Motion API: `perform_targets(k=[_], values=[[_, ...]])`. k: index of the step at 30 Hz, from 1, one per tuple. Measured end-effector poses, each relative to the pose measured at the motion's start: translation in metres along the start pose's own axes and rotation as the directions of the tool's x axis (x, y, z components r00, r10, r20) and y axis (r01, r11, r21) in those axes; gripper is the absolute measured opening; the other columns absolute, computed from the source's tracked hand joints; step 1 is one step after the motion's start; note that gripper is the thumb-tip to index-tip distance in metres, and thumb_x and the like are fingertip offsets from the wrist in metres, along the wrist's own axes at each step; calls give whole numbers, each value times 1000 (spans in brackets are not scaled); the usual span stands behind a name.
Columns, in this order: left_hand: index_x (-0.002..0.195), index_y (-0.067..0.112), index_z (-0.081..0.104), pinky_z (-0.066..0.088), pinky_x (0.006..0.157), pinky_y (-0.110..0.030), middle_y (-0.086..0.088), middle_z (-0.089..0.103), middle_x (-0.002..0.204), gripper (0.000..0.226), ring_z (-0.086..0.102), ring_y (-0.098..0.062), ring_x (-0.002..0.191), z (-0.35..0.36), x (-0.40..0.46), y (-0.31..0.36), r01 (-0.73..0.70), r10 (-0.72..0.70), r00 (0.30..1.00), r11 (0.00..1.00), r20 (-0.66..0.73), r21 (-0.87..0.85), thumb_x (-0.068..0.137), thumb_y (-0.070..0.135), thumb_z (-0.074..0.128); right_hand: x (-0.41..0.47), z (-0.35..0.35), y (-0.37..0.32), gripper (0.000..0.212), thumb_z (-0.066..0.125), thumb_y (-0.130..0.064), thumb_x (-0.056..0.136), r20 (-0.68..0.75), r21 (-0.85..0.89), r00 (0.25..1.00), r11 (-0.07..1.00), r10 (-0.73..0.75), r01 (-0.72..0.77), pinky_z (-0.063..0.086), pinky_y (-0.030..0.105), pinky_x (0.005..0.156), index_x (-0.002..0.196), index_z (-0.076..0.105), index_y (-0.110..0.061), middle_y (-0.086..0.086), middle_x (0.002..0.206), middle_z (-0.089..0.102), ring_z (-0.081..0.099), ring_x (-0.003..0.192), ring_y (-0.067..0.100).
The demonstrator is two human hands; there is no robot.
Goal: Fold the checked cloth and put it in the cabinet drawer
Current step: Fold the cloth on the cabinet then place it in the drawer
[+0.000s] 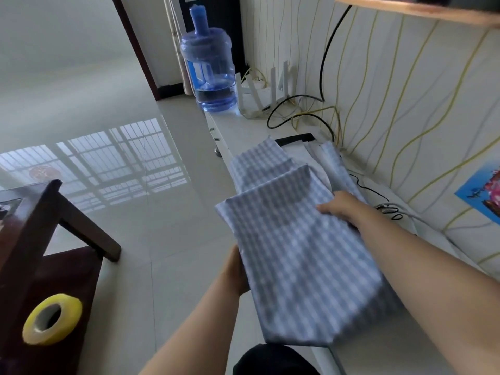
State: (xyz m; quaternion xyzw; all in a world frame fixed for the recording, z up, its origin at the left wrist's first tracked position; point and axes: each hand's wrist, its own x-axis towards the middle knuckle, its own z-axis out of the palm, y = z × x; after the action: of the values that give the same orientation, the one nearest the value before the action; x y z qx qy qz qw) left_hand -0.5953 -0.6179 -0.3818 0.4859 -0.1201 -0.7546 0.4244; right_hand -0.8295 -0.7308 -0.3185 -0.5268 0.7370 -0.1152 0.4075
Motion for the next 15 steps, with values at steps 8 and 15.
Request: perform_targets(k=[8, 15], values=[[123, 41, 45, 42, 93, -38, 4, 61, 115, 33, 58, -16, 98, 24, -1, 3, -55, 140, 971, 920, -195, 387, 94, 57, 38, -36, -29, 44, 50, 57, -32, 93, -381, -284, 924, 952, -2, -115, 44, 46, 89, 130, 39, -4, 22, 131, 52, 53, 116, 41], [122, 7, 54, 56, 68, -32, -6, 65, 91, 29, 62, -19, 76, 36, -10, -12, -12, 113, 984, 815, -139, 580, 94, 15, 54, -51, -28, 71, 52, 54, -27, 95, -424, -206, 904, 966, 55, -155, 45, 44, 76, 136, 28, -8, 21, 130, 53, 57, 108, 41]])
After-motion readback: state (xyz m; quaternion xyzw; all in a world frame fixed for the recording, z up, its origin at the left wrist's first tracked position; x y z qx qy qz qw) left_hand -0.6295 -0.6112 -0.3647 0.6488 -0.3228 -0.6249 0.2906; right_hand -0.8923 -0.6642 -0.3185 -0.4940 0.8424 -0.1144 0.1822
